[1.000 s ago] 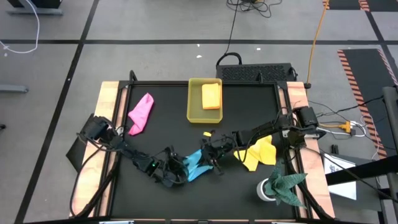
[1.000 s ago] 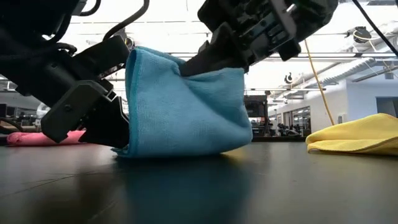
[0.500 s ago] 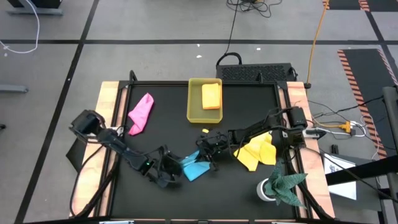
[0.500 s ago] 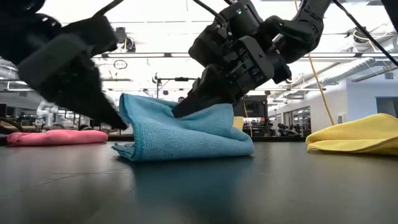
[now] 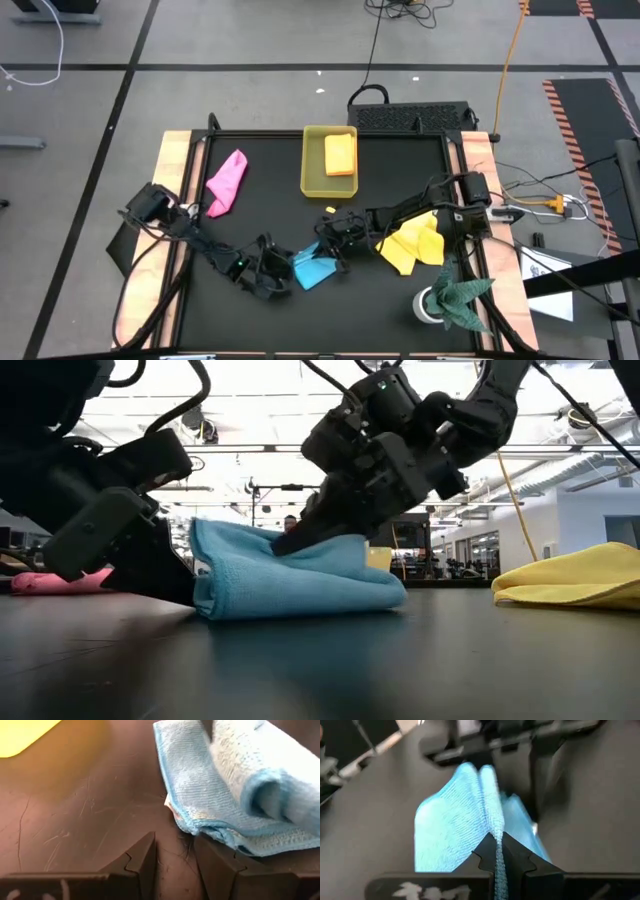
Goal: Fold microfiber towels
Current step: Fold the blue towel, then put the blue towel into the yellow bin
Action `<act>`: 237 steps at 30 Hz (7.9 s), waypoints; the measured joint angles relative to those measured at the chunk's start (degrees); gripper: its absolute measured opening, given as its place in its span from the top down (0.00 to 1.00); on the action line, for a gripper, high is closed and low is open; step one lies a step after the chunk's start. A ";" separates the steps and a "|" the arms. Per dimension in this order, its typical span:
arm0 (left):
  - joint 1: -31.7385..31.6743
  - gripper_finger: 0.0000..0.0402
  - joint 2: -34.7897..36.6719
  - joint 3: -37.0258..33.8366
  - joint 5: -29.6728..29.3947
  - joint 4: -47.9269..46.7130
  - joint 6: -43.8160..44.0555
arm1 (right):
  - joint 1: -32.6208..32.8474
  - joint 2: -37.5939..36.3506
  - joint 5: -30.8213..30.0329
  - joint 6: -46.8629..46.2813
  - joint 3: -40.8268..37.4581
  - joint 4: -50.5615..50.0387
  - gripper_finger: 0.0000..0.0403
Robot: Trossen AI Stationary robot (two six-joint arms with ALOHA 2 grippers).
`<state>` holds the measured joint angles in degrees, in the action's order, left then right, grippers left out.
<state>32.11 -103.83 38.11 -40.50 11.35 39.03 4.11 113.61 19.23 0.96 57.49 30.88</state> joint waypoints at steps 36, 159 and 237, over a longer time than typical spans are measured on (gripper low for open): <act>7.08 0.64 9.88 -0.06 0.00 -12.54 7.01 | 1.78 -12.92 -8.92 2.77 -0.02 -16.93 0.64; -4.54 0.64 9.53 -0.85 9.86 3.54 -11.04 | 6.76 -13.32 -37.14 -13.57 -15.99 -4.64 1.00; -14.72 0.64 -0.70 11.24 17.73 -2.23 -16.81 | 16.60 -5.48 -30.91 28.24 -15.67 5.48 0.55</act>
<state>17.39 -104.53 49.34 -22.76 9.12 22.22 20.71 108.12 -11.68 29.20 41.82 36.36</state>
